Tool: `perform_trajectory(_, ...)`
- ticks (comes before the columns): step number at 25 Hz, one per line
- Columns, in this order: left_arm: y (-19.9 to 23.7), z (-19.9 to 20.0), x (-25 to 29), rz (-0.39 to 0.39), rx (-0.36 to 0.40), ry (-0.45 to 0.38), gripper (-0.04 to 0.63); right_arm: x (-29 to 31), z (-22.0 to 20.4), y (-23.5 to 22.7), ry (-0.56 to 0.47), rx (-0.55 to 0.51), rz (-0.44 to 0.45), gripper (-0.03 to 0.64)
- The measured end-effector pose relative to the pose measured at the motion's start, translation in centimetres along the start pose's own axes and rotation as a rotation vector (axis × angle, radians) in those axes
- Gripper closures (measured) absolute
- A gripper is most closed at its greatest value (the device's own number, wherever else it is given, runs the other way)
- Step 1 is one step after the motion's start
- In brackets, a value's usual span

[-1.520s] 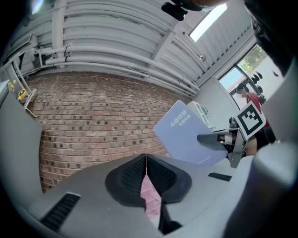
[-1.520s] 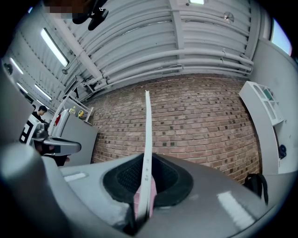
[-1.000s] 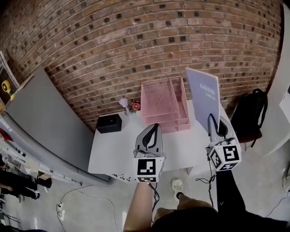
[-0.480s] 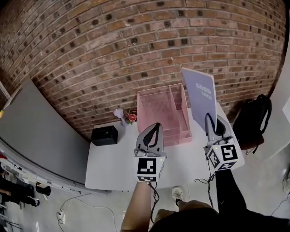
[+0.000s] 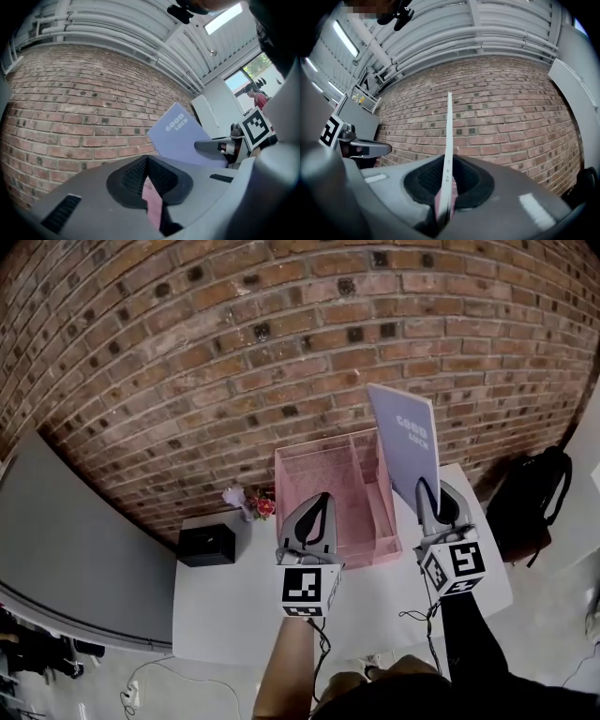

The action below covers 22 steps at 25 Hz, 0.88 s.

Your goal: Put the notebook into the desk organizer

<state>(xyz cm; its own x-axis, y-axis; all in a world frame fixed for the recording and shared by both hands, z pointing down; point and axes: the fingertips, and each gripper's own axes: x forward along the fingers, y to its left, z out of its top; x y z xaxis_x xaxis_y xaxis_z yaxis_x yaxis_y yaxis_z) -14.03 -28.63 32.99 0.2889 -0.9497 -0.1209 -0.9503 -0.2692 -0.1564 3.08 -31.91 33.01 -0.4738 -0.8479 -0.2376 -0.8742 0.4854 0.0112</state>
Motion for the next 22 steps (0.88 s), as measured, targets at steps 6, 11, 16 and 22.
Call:
perform_trajectory(6,1.0,-2.0,3.5,-0.014,-0.009,0.018,0.589,3.4,-2.3,-1.2,0.005,0.023,-0.008,0.588)
perform_trajectory(11,1.2,-3.2,5.6,-0.012,-0.013,0.045,0.589,5.8,-4.2,-2.2,0.011,0.049,-0.017,0.588)
perform_trajectory(16,1.7,-4.2,7.1,0.0,-0.021,0.068,0.59,7.5,-6.4,-2.4,0.034,0.072,-0.031,0.588)
perform_trajectory(22,2.2,-4.4,8.6,-0.007,-0.026,0.06,0.59,9.2,-8.7,-2.6,0.064,0.061,-0.071,0.588)
